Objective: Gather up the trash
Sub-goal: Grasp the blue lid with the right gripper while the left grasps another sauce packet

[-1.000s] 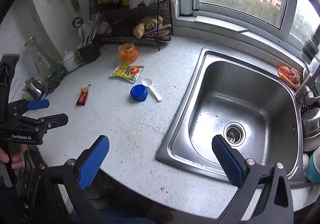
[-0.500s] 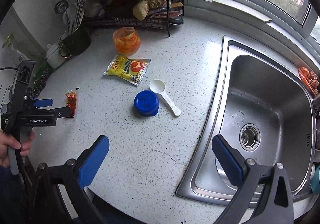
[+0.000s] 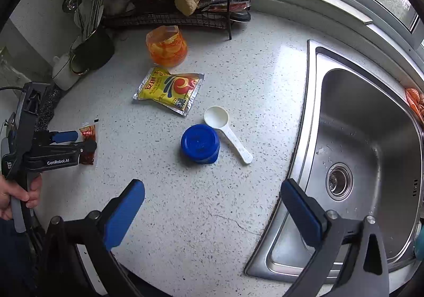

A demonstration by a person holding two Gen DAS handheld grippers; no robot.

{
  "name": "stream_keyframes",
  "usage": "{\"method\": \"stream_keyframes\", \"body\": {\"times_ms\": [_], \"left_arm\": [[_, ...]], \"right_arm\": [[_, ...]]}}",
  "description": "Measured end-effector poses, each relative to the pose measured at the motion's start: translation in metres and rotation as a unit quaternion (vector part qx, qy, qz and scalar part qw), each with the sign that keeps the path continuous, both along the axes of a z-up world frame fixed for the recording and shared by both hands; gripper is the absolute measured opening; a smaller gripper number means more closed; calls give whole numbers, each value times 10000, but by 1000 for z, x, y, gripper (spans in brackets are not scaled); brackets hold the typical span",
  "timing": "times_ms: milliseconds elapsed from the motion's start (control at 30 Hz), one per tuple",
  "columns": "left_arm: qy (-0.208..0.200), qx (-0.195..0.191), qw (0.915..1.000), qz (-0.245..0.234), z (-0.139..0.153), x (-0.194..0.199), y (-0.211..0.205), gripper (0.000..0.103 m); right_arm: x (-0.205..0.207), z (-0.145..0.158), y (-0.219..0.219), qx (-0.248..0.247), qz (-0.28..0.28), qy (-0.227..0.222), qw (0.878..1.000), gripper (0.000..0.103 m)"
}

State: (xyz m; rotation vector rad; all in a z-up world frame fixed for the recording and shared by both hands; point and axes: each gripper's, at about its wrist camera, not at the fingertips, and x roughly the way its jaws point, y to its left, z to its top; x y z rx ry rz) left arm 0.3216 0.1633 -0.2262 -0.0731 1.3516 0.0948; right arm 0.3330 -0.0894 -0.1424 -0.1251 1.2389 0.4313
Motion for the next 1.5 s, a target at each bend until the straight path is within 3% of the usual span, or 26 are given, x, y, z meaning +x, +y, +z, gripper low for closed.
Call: {"method": "stream_keyframes", "body": {"times_ms": [67,133,267,467,567,700,833,1100,1167,1233,1500], "left_arm": [[-24,-80,10000,-51,1,-1,-7,30],[-52,-246,9997,-48,2,-4,-10,20],[-93,-484,9987,-123,2,-7,-23,13],[-114,-680,9976,-48,0,-15,-29,10],[-111,-816,9966,-23,-2,-16,-43,10],[-110,-711,9973,-111,-3,-20,-52,10],[-115,-532,9981,-296,-3,-12,-62,10],[-100,-611,9979,-215,-5,-1,-64,10],[-95,-599,9979,-234,-6,1,-62,9],[-105,-594,9979,-241,-3,-4,-57,9],[-295,-637,9972,-261,22,-14,-64,9]], "right_arm": [[1,-1,1,-58,3,-7,10000,103],[2,-2,1,-103,-30,4,9999,103],[5,-7,0,50,-75,126,9999,103],[11,-18,7,282,-121,333,9990,100],[14,-25,15,350,-76,455,9983,88],[18,-38,27,244,-12,572,9981,74],[25,-48,33,173,-10,668,9976,74],[43,-61,51,-9,164,577,9982,74],[48,-63,55,-44,221,524,9984,67],[51,-61,59,-202,289,342,9988,45],[53,-59,59,89,526,531,9972,43]]}}
